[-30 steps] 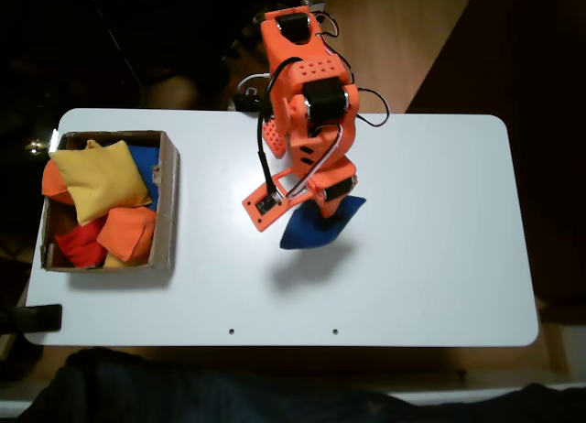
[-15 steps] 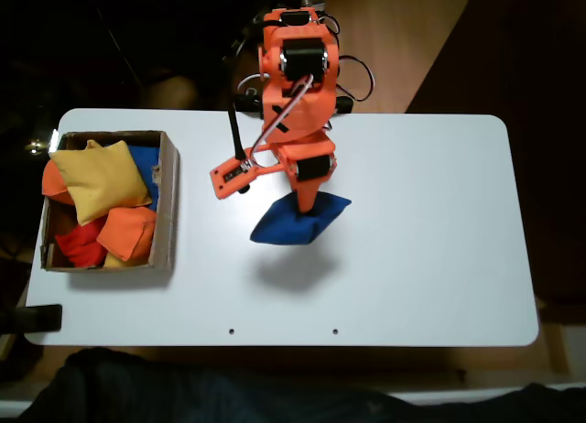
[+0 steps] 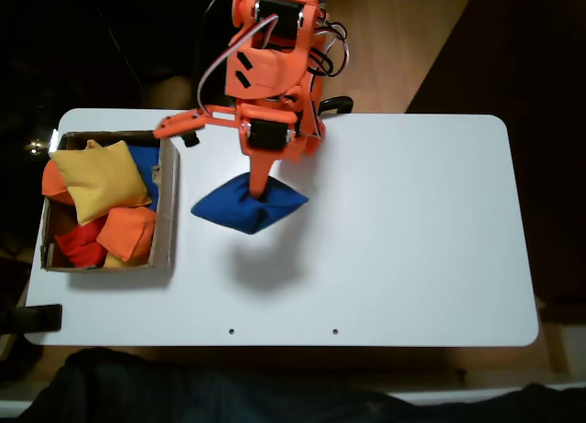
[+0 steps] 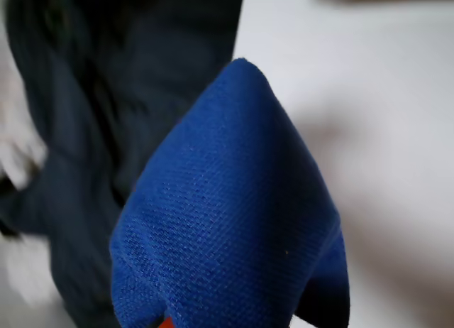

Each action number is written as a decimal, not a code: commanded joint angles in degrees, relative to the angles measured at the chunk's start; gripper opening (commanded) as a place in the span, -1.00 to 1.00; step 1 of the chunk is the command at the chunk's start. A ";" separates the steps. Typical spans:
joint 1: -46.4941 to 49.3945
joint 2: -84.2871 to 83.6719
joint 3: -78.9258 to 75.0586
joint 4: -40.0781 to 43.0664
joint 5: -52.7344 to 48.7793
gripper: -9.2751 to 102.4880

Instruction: Grasp a bag and put it in the box.

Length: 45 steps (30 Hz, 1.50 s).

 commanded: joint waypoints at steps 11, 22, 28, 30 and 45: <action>16.26 2.99 -4.22 -5.54 -1.93 -0.83; 27.25 0.62 -3.78 -12.66 -2.72 -0.83; 31.64 -3.16 -4.13 -17.31 -2.11 -0.83; 32.96 -4.48 -4.22 -18.72 -2.02 -0.83; 38.76 -16.00 -8.00 -27.33 0.35 -0.83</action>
